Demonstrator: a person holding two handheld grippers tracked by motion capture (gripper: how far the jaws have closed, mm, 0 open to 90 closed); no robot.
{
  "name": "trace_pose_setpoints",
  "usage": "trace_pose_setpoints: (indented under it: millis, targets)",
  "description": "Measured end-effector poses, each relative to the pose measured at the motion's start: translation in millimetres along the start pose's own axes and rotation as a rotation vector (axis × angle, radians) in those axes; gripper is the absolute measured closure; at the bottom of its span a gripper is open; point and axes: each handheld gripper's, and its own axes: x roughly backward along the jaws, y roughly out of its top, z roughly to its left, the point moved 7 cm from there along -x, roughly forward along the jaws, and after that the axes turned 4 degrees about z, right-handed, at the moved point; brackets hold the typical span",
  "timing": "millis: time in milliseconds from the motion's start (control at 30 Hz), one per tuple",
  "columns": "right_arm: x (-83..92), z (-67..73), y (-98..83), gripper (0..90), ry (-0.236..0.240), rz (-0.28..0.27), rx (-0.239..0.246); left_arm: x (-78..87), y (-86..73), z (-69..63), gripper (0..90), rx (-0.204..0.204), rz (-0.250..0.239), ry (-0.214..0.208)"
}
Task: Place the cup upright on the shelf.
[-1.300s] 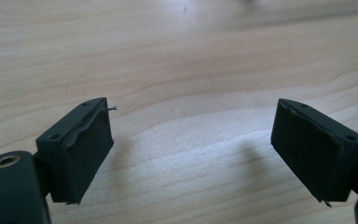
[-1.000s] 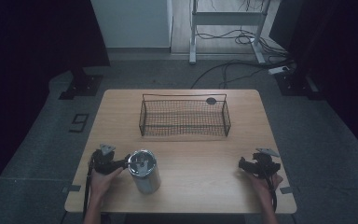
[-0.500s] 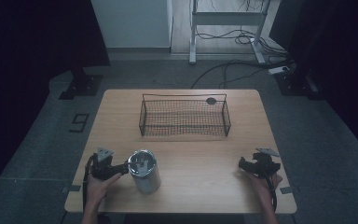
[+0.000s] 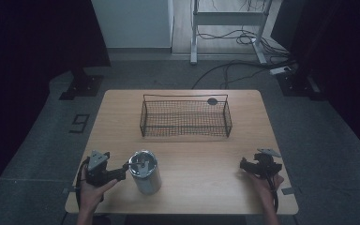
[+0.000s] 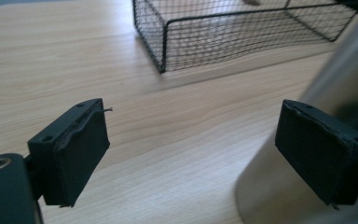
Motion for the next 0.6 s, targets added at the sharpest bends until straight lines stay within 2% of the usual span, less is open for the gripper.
trace_pose_setpoints:
  millis: [100,333,400,567,600]
  targets:
    - [-0.2,-0.1,0.2,0.0,0.0,-0.001,0.001,5.5,1.9,-3.0,8.8,0.008,-0.013,-0.043]
    - [-0.3,-0.1,0.3,0.0,-0.001,-0.001,0.001,10.5,2.1,-3.2,6.5,0.01,-0.003,-0.085]
    - [-0.3,-0.1,0.3,0.0,-0.001,-0.001,0.001,15.5,3.1,-2.6,6.1,0.012,-0.008,-0.109]
    - [-0.3,-0.3,0.4,0.0,-0.001,0.001,0.002,24.1,6.4,-6.3,4.6,-0.006,-0.025,-0.132]
    - [-0.4,-0.3,0.5,0.0,-0.001,0.001,0.002,28.3,7.7,-9.2,4.3,-0.022,-0.031,-0.153]
